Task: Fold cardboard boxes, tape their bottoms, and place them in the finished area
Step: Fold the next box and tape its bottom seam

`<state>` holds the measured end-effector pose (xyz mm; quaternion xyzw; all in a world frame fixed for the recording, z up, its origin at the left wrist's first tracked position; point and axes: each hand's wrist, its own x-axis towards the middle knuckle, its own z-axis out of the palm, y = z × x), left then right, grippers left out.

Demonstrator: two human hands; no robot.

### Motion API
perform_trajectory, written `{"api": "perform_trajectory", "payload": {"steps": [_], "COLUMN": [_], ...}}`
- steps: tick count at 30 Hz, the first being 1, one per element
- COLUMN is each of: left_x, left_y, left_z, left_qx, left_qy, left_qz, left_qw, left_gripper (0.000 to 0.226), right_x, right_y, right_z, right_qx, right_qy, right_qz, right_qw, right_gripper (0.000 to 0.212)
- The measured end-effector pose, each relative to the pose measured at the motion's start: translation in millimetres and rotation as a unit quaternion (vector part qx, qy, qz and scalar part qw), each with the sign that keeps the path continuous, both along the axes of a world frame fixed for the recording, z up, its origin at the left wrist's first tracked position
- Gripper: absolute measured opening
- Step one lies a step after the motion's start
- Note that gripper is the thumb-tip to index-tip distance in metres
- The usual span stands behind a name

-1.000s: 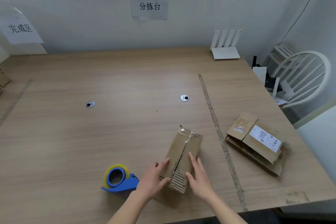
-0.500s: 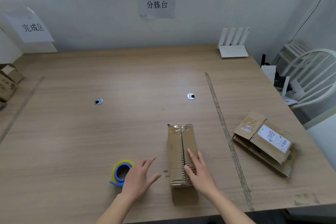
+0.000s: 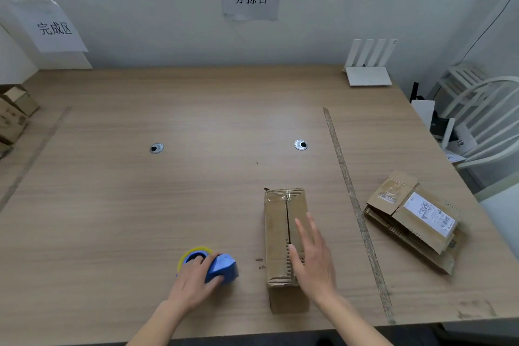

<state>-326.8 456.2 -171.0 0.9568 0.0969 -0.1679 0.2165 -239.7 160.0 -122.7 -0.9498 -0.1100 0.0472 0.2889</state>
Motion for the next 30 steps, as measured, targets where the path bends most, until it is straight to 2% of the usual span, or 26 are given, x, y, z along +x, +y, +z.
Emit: {"api": "perform_trajectory", "payload": {"steps": [2,4,6,10,20,27,30], "left_x": [2,7,13,20,28,34,37], "left_y": [0,0,-2,-2,-3,-24,-38], "left_z": [12,25,38,58,88,90,88], "left_qx": [-0.079,-0.136,-0.156,-0.171,-0.138,-0.107,-0.1], "left_qy": [-0.039,-0.076,-0.105,-0.138,-0.155,-0.131,-0.106], "left_qz": [0.002,0.001,-0.002,-0.005,-0.066,-0.106,-0.13], "left_qw": [0.996,0.988,0.982,0.976,0.976,0.98,0.981], "left_gripper": [0.052,0.047,0.049,0.051,0.053,0.054,0.055], "right_x": [1,0,0,3,18,18,16], "right_y": [18,41,62,84,72,51,38], "right_z": [8,19,29,38,42,35,35], "right_qx": [0.052,0.127,0.192,0.247,0.303,0.253,0.221], "right_qy": [0.041,0.158,0.251,0.31,0.324,0.304,0.28], "right_qz": [0.065,0.11,0.115,0.092,0.076,0.028,0.009], "right_qw": [0.996,0.973,0.942,0.913,0.893,0.918,0.934], "right_gripper": [0.052,0.039,0.031,0.027,0.021,0.029,0.021]}}
